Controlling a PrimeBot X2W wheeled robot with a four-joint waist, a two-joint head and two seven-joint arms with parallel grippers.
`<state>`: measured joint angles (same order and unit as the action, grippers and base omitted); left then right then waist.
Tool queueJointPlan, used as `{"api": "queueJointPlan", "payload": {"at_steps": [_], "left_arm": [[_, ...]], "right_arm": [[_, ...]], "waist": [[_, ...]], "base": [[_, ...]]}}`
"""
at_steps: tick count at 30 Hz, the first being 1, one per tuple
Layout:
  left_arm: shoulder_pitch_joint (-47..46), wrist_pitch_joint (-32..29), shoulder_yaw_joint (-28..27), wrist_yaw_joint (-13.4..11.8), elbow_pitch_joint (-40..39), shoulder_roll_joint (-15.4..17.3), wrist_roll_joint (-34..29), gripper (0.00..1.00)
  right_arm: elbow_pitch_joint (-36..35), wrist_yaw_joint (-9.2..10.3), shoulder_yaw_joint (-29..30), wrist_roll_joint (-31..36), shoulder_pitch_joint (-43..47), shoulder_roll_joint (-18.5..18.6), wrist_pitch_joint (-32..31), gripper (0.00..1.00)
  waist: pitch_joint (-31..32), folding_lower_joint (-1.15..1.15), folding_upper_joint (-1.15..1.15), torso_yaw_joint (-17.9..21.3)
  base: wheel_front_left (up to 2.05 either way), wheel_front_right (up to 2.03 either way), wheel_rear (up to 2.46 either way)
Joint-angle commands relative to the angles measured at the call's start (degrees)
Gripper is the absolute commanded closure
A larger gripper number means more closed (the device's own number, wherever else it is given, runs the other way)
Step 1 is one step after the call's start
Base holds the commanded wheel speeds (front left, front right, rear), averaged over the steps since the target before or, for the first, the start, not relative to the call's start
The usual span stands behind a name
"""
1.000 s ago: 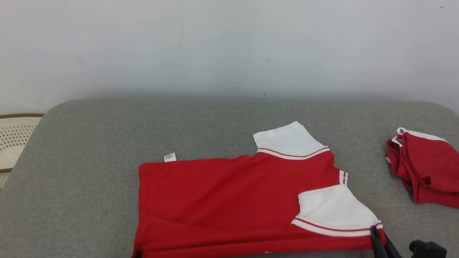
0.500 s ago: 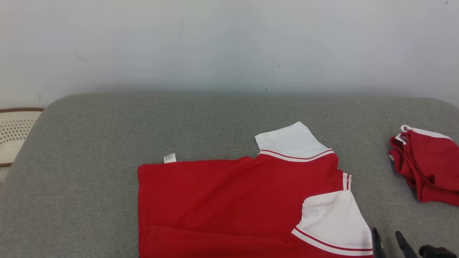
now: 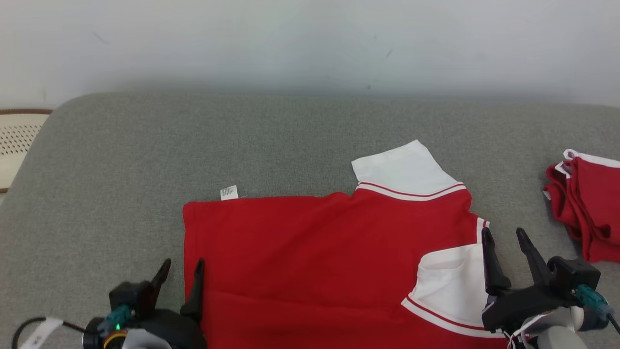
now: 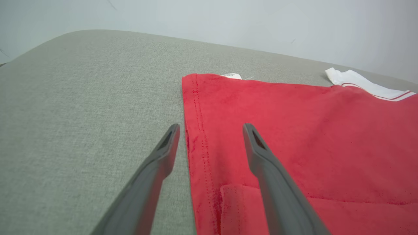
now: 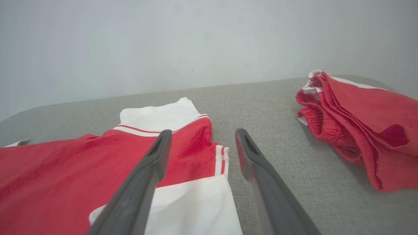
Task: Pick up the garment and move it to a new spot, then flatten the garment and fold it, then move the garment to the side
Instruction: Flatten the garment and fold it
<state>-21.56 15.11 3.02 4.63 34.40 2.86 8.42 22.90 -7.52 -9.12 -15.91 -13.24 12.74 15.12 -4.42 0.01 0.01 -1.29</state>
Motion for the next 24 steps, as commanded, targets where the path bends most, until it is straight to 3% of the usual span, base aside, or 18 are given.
{"api": "queueJointPlan", "payload": {"at_steps": [1, 13, 24], "left_arm": [[-1.6, 0.0, 0.0, 0.4, 0.8, 0.5, -0.1, 0.00], [-18.6, 0.0, 0.0, 2.3, 13.9, 3.9, -0.6, 0.00], [-23.6, 0.0, 0.8, 2.8, 17.1, 4.4, 1.4, 0.00]], "right_arm": [[-0.2, 0.08, -0.3, 0.4, -0.7, 0.0, 0.0, 0.00], [-1.8, 0.08, -2.2, 0.0, -5.1, -0.3, 0.0, 0.00], [-3.3, 0.08, -2.1, 0.1, -8.4, 0.7, 0.0, 0.00]], "waist": [[-2.5, -0.01, -0.01, -0.3], [-9.0, -0.01, -0.01, 1.9], [-12.4, -0.01, -0.01, 3.3]], "base": [[0.00, 0.00, 0.00], [0.00, 0.00, 0.00], [0.00, 0.00, 0.00]]}}
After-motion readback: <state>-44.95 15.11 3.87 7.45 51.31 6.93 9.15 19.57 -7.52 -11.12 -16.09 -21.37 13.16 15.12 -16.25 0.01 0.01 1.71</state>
